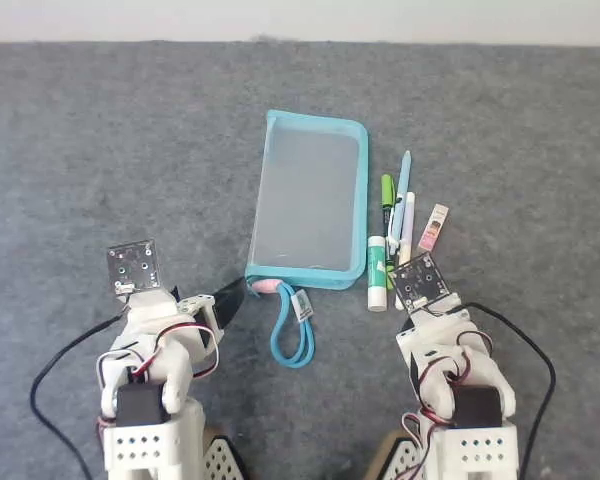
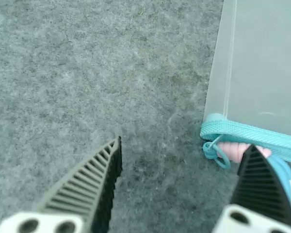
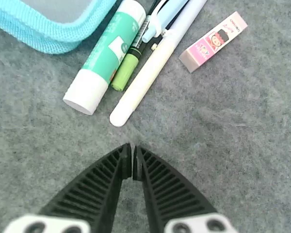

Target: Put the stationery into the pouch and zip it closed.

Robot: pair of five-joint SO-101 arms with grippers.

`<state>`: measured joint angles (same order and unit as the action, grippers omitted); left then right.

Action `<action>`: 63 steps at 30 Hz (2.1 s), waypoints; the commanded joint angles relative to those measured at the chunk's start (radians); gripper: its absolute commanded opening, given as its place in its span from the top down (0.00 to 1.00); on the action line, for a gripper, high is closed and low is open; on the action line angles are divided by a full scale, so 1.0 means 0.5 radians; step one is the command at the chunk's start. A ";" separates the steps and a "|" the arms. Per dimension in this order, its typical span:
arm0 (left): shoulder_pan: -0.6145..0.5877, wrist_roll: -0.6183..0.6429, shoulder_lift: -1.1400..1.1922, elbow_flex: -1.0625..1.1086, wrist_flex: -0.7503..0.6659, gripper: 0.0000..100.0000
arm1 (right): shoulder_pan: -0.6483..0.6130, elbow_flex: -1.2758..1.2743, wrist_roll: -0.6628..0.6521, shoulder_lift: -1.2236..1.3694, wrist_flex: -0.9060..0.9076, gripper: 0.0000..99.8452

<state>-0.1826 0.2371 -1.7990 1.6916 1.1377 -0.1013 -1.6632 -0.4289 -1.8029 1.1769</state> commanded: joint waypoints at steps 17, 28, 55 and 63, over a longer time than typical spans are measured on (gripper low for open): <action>0.018 -0.021 -0.031 -0.017 0.012 0.64 | 0.026 -0.040 -0.018 -0.023 0.011 0.99; 0.018 -0.021 -0.031 -0.017 0.012 0.64 | 0.026 -0.040 -0.018 -0.023 0.011 0.99; 0.018 -0.021 -0.031 -0.017 0.012 0.64 | -0.204 0.071 -0.224 -0.023 -0.192 0.98; 0.018 -0.021 -0.031 -0.017 0.012 0.64 | -0.290 0.660 -0.117 0.180 0.057 0.98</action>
<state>-0.1765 0.2371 -1.7990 1.6916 1.1377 -0.2056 -1.4991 -0.5178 -1.7967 1.1769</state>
